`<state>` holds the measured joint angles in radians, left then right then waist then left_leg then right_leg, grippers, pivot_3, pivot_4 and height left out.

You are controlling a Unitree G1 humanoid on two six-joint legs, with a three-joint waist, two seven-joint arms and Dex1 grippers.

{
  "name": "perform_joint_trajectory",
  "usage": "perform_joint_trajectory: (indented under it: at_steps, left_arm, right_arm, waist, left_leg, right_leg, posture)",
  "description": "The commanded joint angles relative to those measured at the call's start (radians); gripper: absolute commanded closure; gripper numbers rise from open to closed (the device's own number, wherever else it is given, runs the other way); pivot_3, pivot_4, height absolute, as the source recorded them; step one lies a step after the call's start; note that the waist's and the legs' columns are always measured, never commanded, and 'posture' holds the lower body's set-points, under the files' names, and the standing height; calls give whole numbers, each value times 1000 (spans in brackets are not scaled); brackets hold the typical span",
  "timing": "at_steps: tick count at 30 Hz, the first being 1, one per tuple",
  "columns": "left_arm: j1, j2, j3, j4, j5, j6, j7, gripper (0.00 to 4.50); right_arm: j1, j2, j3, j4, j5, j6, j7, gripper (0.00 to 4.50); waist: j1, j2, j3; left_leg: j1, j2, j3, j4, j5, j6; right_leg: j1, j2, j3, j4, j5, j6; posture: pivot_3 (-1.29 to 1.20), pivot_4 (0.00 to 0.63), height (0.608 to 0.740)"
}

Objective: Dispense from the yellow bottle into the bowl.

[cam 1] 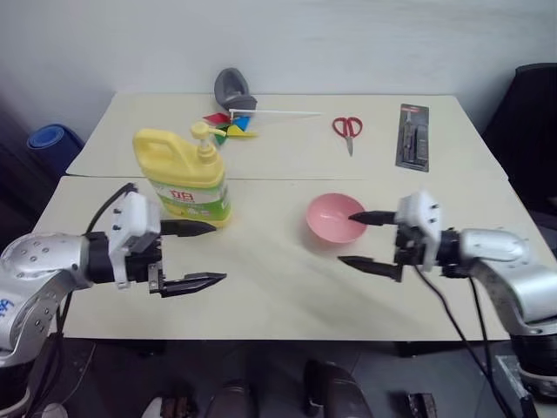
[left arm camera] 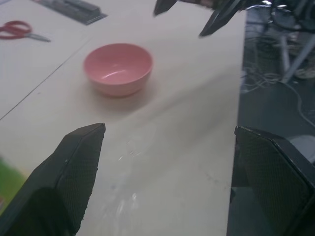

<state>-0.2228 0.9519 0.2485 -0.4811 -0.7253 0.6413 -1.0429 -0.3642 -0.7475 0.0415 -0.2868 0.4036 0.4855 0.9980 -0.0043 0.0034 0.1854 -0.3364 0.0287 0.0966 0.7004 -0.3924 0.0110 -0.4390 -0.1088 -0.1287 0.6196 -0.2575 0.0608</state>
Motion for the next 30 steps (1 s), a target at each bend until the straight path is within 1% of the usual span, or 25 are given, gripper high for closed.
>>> perform_joint_trajectory:
  at_steps: [1, 2, 4, 8, 10, 13, 18, 22, 25, 30]
  left_arm:
    - [-81, 38, -17, -16, -57, 32, -45, 22]
    - [-103, 48, -17, -8, -69, 44, -58, 22]
    - [-115, 82, -5, 10, -78, 54, -98, 22]
    - [-69, 140, 11, 27, -36, 17, -160, 22]
    - [-53, 153, 17, 54, -5, -15, -170, 22]
    - [-81, 148, 14, 123, 46, -59, -156, 22]
    - [-147, 123, 18, 182, 53, -58, -113, 22]
    - [-171, 107, 26, 195, 58, -62, -83, 22]
    - [-179, 99, 24, 180, 55, -56, -64, 0]
    - [-153, 100, 16, 175, 98, -97, -64, 0]
  right_arm:
    - [-47, 60, 88, -34, -90, 74, -132, 0]
    - [-52, 87, 118, -26, -120, 90, -169, 0]
    - [-64, 144, 177, 3, -190, 102, -251, 0]
    - [-98, 212, 214, 50, -266, 124, -338, 0]
    - [-113, 229, 224, 73, -284, 133, -353, 0]
    - [-145, 255, 233, 138, -315, 123, -378, 0]
    - [-178, 288, 228, 203, -325, 112, -375, 0]
    - [-181, 302, 236, 240, -337, 95, -364, 0]
    - [-191, 319, 238, 299, -349, 65, -367, 628]
    - [-221, 346, 224, 384, -366, 28, -375, 2319]
  waist:
    - [0, 0, 0]
    - [1, 0, 0]
    - [0, 0, 0]
    - [-2, 0, 0]
    - [-1, 0, 0]
    - [-2, 0, 0]
    - [-1, 0, 0]
    - [-4, 0, 0]
    - [-7, 0, 0]
    - [-23, 0, 0]
  left_leg:
    - [0, 0, 1, 0, 0, 0]
    - [-1, 0, 1, 0, 0, 0]
    - [-1, 1, 2, 0, 1, -1]
    - [-1, 2, 3, 0, 1, -2]
    - [-1, 2, 3, 0, 1, -2]
    - [-1, 2, 4, 0, 1, -2]
    - [-1, 2, 4, 0, 1, -2]
    - [-2, 2, 5, -1, 1, -2]
    - [-2, 2, 5, -1, 1, -2]
    - [-1, 2, 5, 0, 1, -2]
  right_leg:
    - [-1, 1, 0, 0, 0, 0]
    - [-2, 5, 0, 0, 0, 0]
    - [-2, 7, 0, 0, 0, 0]
    - [-4, 10, 4, 2, 0, -1]
    - [-4, 10, 6, 2, 0, -1]
    - [-4, 12, 8, 1, 0, -1]
    - [-5, 12, 9, 2, 0, -1]
    - [-5, 12, 9, 1, 0, -1]
    - [-5, 12, 9, 2, 0, -1]
    - [-5, 12, 10, 3, 0, 0]
  posture:
    - [0, 150, 740]
    - [0, 150, 740]
    - [0, 150, 740]
    - [0, 150, 740]
    - [0, 150, 740]
    - [0, 150, 740]
    - [0, 150, 740]
    - [0, 150, 740]
    - [0, 150, 740]
    - [0, 150, 740]
